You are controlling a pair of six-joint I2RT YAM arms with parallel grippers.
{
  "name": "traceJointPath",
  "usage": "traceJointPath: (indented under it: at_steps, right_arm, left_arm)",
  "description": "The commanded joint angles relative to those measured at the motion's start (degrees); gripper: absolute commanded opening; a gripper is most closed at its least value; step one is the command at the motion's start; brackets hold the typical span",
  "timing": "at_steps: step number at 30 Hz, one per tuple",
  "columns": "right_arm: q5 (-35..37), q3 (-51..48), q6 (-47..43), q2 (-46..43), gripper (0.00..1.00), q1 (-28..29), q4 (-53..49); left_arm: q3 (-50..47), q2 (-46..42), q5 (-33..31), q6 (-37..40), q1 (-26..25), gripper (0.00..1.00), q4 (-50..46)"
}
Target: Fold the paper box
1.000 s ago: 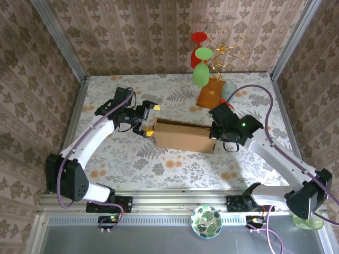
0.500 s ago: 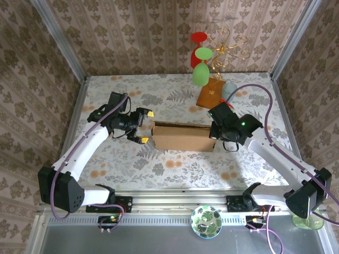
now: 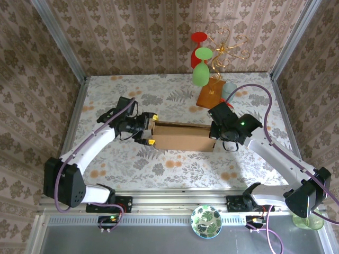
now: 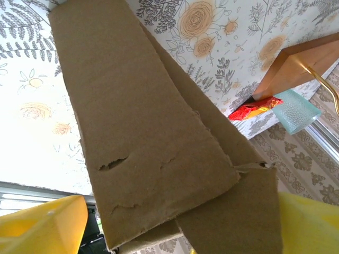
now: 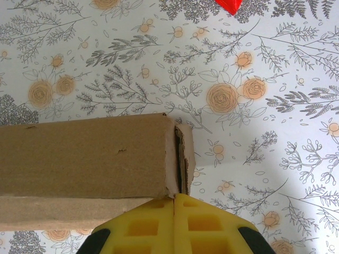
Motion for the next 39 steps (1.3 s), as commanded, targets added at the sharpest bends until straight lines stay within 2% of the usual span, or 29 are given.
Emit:
traceJointPath:
  at_steps: [1,20,22,26,39]
  right_arm:
    - [0.24,1.01,-0.46,0.61,0.0,-0.34,-1.08]
    - [-0.85,1.22,-0.97,1.07,0.0,-0.45,-0.17]
    - [-1.29,0.83,-1.22,0.74,0.0,-0.45,0.2]
    - [-2.02,0.11,-2.02,0.12,0.0,-0.45,1.16]
    - [-4.39,-1.81,-4.68,-1.64,0.0,-0.45,3.33]
  left_arm:
    - [-1.14,-0.47,-1.12,-5.5,-0.23,0.84,-0.02]
    - [-3.74,-2.85,-3.53,-5.67,-1.12,0.65,0.15]
    - [-4.07,-3.07,-3.69,-5.83,-2.1,0.59,0.4]
    - [-4.78,-3.51,-3.71,-6.19,-2.52,0.53,0.5]
    - [-8.82,-6.39,-4.82,-6.9,-4.45,0.51,0.33]
